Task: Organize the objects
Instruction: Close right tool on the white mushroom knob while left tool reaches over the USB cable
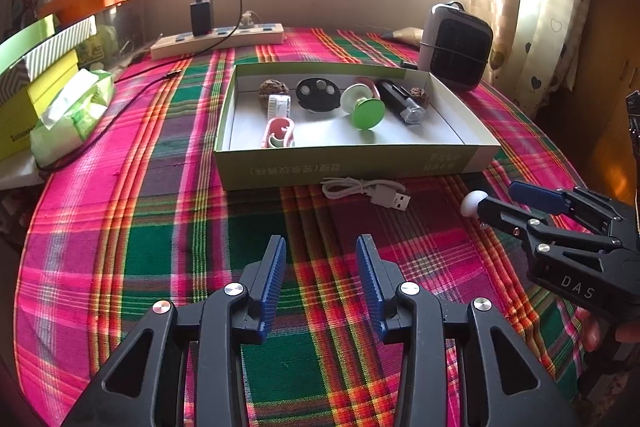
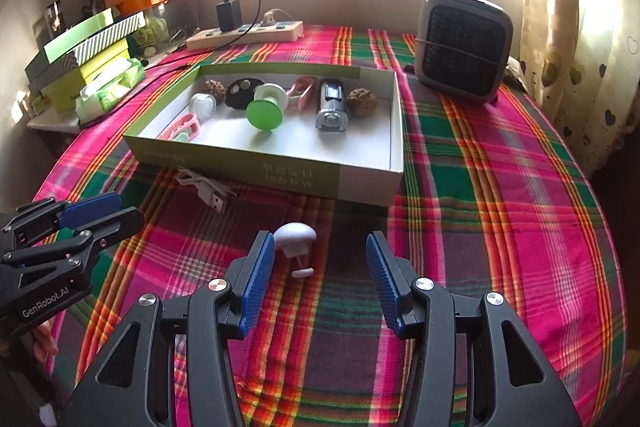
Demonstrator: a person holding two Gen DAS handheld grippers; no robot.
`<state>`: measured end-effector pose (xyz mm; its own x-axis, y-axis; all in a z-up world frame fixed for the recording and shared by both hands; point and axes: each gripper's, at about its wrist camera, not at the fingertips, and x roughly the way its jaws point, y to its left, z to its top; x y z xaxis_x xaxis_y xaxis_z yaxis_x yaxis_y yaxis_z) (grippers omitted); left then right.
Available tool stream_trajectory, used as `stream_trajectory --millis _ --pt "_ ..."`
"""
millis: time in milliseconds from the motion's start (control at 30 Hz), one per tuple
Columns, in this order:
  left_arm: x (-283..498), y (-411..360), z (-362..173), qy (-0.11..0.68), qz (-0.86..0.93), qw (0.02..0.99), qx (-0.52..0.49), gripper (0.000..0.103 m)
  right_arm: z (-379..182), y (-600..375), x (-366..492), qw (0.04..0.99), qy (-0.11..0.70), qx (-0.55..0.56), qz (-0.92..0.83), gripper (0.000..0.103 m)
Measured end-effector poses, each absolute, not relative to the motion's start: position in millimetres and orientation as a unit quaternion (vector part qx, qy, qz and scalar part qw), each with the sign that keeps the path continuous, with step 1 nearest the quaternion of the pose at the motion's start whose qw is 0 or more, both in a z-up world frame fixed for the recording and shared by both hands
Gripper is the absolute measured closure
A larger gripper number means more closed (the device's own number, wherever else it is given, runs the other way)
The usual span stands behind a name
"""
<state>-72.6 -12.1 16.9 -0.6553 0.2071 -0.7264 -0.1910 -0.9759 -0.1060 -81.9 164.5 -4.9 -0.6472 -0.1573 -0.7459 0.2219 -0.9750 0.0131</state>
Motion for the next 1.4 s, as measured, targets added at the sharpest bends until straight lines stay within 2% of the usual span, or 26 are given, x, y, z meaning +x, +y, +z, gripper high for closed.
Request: stream_trajectory --millis 800,833,1033,1400 --pt "-88.6 -5.8 10.0 -0.004 0.901 0.124 -0.416 0.068 -18.1 150.2 -93.3 0.116 0.056 0.431 -0.893 0.054" --pt "-89.1 -5.4 10.0 -0.003 0.901 0.124 -0.416 0.068 -18.1 150.1 -93.6 0.116 0.056 0.431 -0.893 0.055" --pt "-91.4 0.6 13.1 0.008 0.901 0.129 -0.413 0.068 -16.5 150.8 -92.9 0.120 0.052 0.429 -0.894 0.074" --pt "-99.8 15.7 21.8 0.009 0.900 0.140 -0.413 0.065 -14.2 157.7 -92.2 0.118 0.047 0.425 -0.896 0.076"
